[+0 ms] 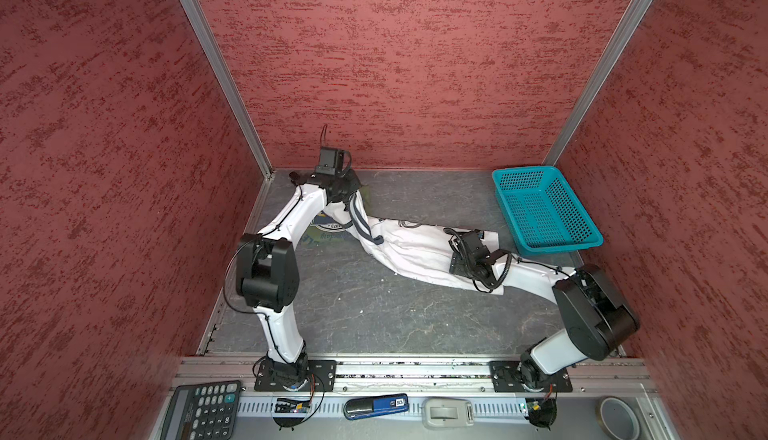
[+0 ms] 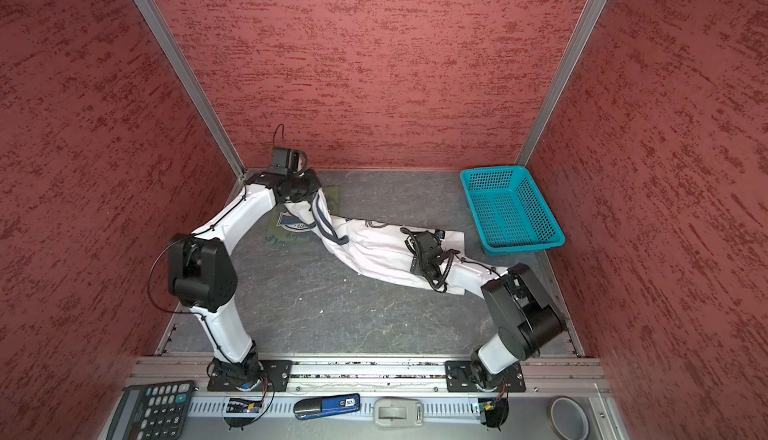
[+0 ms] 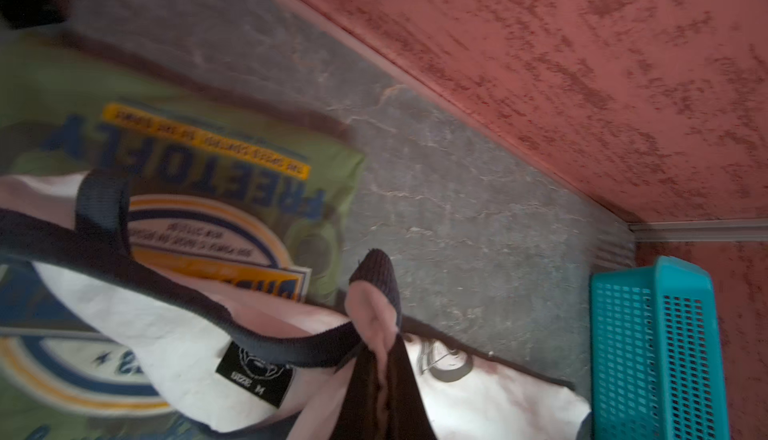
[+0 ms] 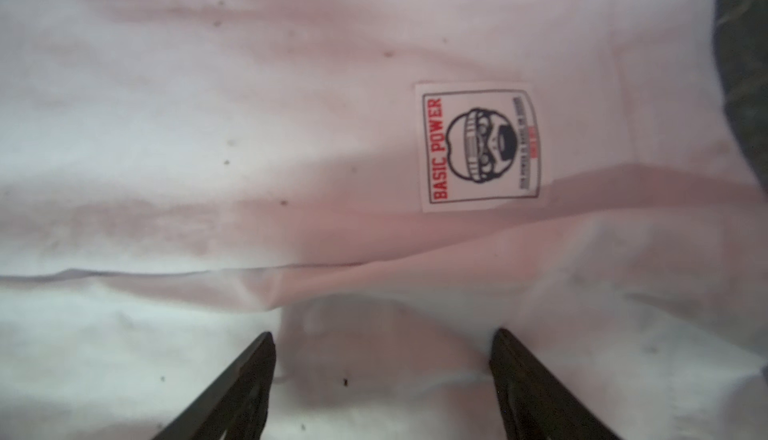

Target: Fold and stack the tank tops

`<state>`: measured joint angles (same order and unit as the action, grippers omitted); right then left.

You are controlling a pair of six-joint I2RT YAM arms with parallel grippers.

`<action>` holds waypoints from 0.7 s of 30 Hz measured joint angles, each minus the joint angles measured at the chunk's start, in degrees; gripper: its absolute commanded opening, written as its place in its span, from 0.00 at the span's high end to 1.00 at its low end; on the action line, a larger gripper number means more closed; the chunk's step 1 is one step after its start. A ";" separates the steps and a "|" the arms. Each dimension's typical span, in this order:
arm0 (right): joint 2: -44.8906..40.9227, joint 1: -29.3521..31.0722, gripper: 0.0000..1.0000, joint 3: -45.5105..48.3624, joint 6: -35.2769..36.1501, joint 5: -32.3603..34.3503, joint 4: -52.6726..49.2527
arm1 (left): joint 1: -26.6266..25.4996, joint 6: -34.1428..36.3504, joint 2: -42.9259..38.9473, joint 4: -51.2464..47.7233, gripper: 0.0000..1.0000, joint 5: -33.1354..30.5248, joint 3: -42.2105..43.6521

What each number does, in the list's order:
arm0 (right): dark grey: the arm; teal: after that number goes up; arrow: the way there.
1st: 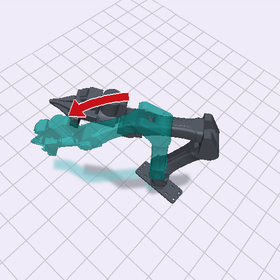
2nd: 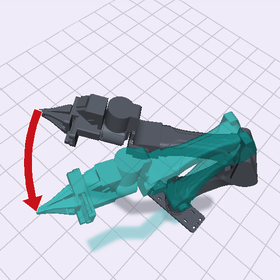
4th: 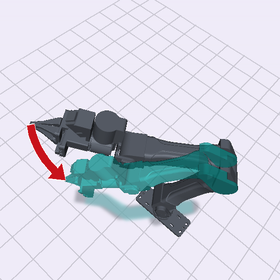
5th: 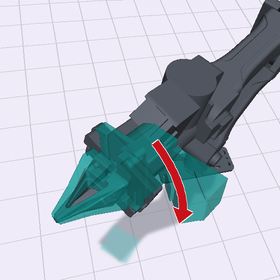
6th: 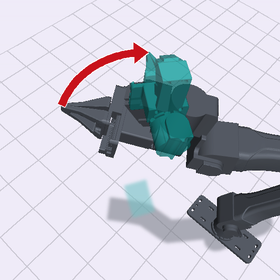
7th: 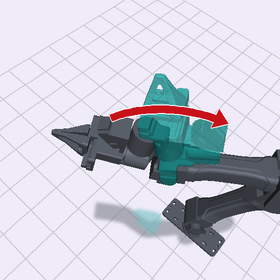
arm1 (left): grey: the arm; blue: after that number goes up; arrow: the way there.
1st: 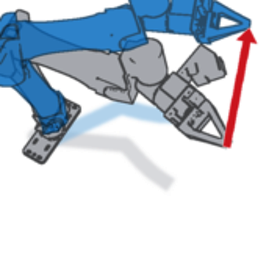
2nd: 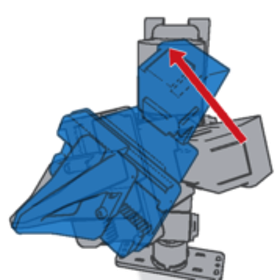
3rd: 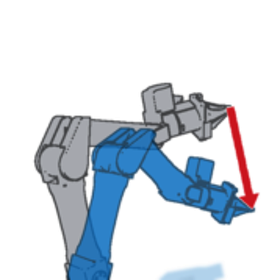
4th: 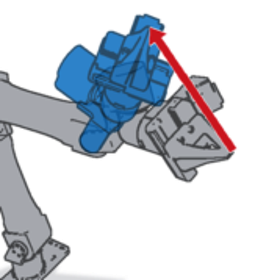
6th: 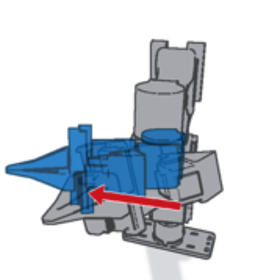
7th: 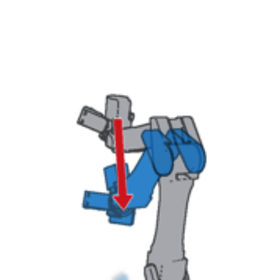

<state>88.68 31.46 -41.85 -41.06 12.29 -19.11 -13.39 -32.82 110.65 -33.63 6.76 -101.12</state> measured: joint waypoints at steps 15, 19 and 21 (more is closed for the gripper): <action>-8.22 15.15 0.19 6.38 -15.34 -2.12 0.63 | -10.58 3.06 21.05 -12.66 1.00 3.41 -42.64; -11.23 16.90 0.18 6.36 -16.59 -5.38 -4.57 | -7.10 2.91 16.37 -10.34 0.99 3.67 -31.65; -12.92 17.09 0.17 5.97 -16.55 -5.42 -8.44 | -4.74 3.34 17.18 -9.22 0.99 3.89 -31.32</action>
<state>75.77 48.56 -35.88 -57.60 6.87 -27.55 -18.13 -29.47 127.83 -42.85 10.66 -132.44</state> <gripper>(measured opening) 0.825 0.066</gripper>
